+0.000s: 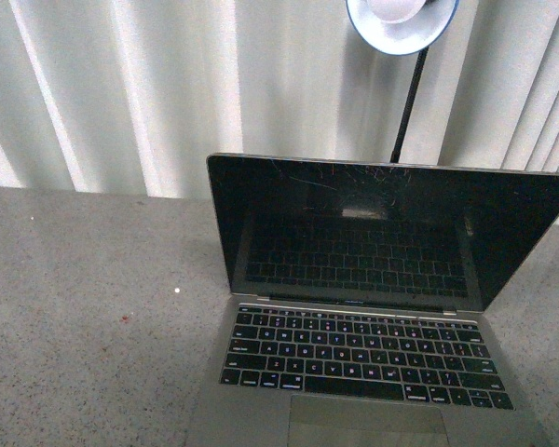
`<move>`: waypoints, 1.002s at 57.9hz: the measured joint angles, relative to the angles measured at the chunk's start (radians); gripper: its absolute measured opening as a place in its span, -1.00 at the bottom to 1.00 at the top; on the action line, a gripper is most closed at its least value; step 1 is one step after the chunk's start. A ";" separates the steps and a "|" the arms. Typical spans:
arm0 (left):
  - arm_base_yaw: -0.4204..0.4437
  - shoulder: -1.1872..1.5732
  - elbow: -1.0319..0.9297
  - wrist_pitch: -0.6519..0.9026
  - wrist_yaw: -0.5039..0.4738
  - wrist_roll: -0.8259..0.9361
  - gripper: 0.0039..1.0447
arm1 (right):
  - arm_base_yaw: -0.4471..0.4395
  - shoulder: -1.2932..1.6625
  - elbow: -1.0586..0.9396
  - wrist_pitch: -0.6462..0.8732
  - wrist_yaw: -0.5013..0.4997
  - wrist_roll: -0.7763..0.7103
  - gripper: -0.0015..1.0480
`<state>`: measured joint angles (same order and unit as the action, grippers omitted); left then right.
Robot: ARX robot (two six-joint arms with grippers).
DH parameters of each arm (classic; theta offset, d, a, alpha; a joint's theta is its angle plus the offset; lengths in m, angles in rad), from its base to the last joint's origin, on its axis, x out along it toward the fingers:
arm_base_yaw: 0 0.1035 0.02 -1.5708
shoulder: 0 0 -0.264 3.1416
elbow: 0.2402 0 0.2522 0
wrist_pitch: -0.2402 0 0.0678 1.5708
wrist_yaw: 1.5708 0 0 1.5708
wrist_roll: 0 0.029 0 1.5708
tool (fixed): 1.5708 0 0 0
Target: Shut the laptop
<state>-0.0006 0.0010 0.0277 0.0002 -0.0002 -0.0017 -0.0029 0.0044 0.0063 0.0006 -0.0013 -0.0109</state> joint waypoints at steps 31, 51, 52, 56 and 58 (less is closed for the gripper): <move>-0.085 0.119 0.068 -0.194 -0.281 -0.083 0.87 | 0.029 0.123 0.023 -0.009 0.201 0.019 0.86; -0.031 0.427 0.122 0.006 -0.328 -0.211 0.87 | -0.137 0.431 0.036 0.341 -0.028 0.011 0.86; -0.027 0.453 0.122 0.032 -0.315 -0.217 0.87 | -0.153 0.468 0.040 0.375 -0.046 0.008 0.86; -0.018 0.594 0.139 0.177 -0.251 -0.231 0.87 | -0.224 0.673 0.084 0.555 -0.130 -0.020 0.86; -0.013 0.678 0.163 0.258 -0.215 -0.232 0.87 | -0.258 0.797 0.129 0.652 -0.163 -0.035 0.86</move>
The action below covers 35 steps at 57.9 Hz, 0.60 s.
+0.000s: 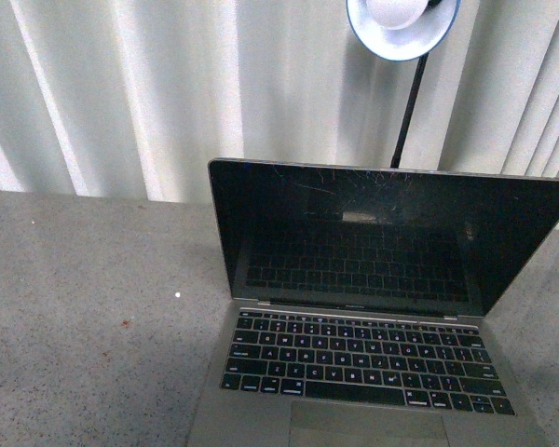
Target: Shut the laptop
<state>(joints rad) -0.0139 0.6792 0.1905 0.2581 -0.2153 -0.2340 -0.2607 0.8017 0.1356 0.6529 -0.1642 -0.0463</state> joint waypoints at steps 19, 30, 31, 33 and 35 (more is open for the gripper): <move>0.060 0.579 0.318 0.295 0.175 0.080 0.87 | -0.082 0.471 0.371 0.058 -0.136 -0.086 0.86; 0.067 0.782 0.570 0.225 0.261 0.187 0.87 | -0.082 0.610 0.591 -0.066 -0.216 -0.256 0.86; 0.066 0.789 0.582 0.220 0.264 0.194 0.87 | -0.081 0.621 0.610 -0.076 -0.222 -0.273 0.86; 0.062 0.816 0.631 0.196 0.287 0.227 0.87 | -0.079 0.640 0.647 -0.104 -0.239 -0.327 0.86; 0.051 0.847 0.694 0.164 0.315 0.278 0.87 | -0.076 0.661 0.688 -0.135 -0.264 -0.384 0.86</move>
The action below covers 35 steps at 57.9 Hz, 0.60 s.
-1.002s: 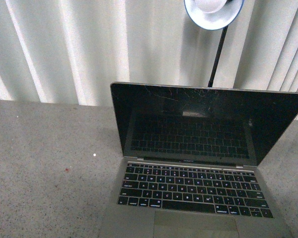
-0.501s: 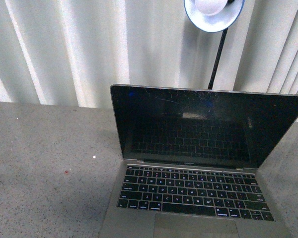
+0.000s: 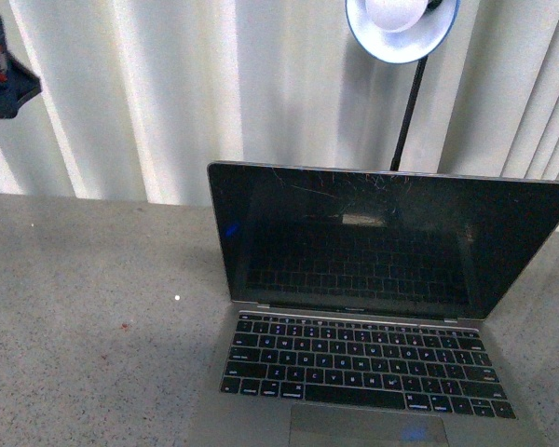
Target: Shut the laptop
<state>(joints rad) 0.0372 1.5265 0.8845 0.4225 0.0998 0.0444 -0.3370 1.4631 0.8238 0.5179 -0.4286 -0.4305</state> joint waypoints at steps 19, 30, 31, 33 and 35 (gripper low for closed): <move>-0.127 0.131 0.285 -0.196 0.087 0.423 0.87 | 0.057 0.124 0.182 -0.216 -0.165 -0.470 0.86; -0.193 0.196 0.388 -0.286 0.103 0.663 0.87 | 0.111 0.206 0.301 -0.269 -0.139 -0.623 0.86; -0.197 0.202 0.398 -0.291 0.106 0.680 0.87 | 0.116 0.212 0.313 -0.275 -0.135 -0.634 0.86; -0.202 0.211 0.413 -0.301 0.112 0.703 0.84 | 0.125 0.224 0.335 -0.291 -0.128 -0.650 0.86; -0.207 0.222 0.431 -0.309 0.117 0.728 0.72 | 0.132 0.231 0.350 -0.304 -0.126 -0.658 0.86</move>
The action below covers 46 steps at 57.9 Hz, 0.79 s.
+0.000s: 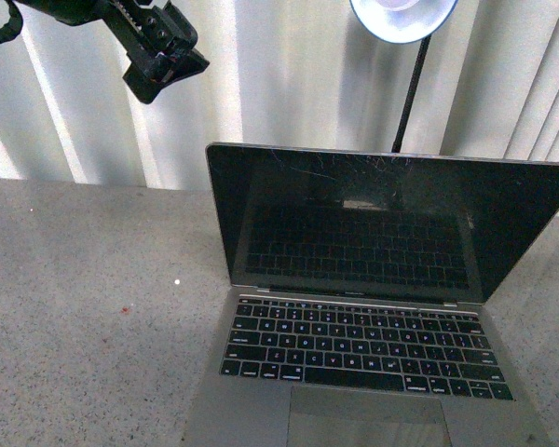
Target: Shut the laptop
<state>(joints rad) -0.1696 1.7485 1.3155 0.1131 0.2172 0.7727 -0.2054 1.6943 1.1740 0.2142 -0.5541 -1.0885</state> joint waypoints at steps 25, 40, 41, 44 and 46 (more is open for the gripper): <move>-0.024 0.037 0.063 -0.153 0.109 0.195 -0.73 | 0.060 0.076 0.103 -0.112 -0.032 -0.109 -0.51; -0.033 0.037 0.072 -0.262 0.136 0.314 -0.94 | 0.081 0.089 0.108 -0.236 -0.085 -0.164 -0.94; -0.033 0.037 0.077 -0.275 0.139 0.326 -0.94 | 0.082 0.089 0.108 -0.243 -0.089 -0.169 -0.94; -0.034 0.038 0.085 -0.297 0.143 0.346 -0.94 | 0.087 0.089 0.108 -0.275 -0.101 -0.183 -0.94; -0.034 0.039 0.093 -0.309 0.146 0.352 -0.94 | 0.089 0.089 0.109 -0.293 -0.106 -0.196 -0.94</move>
<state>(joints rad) -0.2031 1.7870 1.4082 -0.1959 0.3637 1.1244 -0.1162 1.7832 1.2827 -0.0788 -0.6598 -1.2842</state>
